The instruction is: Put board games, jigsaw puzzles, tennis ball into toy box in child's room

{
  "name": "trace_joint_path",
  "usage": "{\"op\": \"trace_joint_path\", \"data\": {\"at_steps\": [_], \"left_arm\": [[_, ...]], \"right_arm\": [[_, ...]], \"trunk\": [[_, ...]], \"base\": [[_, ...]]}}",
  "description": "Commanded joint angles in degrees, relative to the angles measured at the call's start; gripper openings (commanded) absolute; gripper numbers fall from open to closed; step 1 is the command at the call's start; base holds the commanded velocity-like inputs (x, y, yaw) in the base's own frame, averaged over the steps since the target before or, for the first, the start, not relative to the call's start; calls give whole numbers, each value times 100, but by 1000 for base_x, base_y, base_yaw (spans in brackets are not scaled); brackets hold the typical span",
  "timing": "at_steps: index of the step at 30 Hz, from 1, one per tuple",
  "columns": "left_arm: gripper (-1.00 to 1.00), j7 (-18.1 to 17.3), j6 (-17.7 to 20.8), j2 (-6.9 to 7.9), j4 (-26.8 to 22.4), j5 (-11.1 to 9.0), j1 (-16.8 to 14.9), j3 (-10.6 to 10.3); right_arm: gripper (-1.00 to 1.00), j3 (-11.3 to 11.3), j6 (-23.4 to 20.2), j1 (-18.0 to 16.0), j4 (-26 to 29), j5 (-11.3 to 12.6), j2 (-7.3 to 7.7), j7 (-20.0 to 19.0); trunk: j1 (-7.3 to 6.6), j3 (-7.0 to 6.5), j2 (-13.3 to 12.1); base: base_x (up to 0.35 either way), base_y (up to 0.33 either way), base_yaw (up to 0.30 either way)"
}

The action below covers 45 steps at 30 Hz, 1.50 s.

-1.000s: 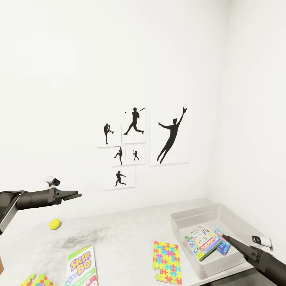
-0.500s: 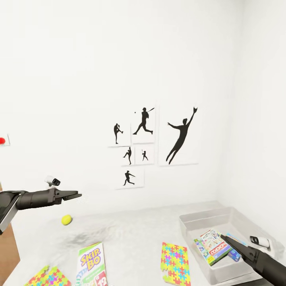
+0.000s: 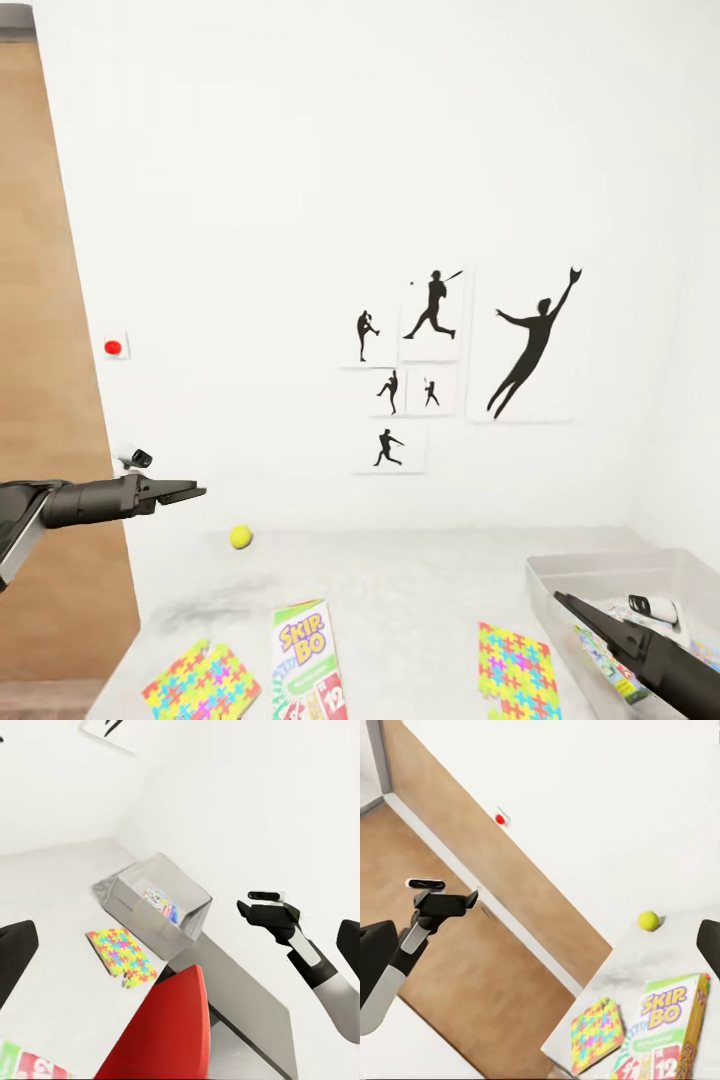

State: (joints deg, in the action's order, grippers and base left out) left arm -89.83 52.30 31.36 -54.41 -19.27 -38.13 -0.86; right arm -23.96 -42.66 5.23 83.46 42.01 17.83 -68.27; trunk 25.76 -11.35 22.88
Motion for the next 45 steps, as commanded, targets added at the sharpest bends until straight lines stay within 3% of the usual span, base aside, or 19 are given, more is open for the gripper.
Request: {"op": "trace_joint_path", "data": {"at_steps": [1, 15, 24, 45], "left_arm": [[100, -17, 61, 2, 4, -11, -2, -9], [100, -17, 61, 10, 5, -11, -2, -4], [100, -17, 61, 10, 3, -9, -2, -2], [100, -17, 61, 10, 5, 1, -2, -2]], "right_arm": [[100, 0, -41, 5, 4, 31, 2, 10], [100, 18, -41, -6, -5, 23, -3, 43], [100, 22, -48, -10, -5, 33, 0, 189], [100, 21, -72, -21, -14, 34, -2, 226]], "trunk": [[2, 1, 4], [2, 47, 4], [2, 113, 4], [2, 289, 4]], "base": [[0, 267, 291], [0, 268, 264], [0, 96, 187], [0, 35, 40]]}}
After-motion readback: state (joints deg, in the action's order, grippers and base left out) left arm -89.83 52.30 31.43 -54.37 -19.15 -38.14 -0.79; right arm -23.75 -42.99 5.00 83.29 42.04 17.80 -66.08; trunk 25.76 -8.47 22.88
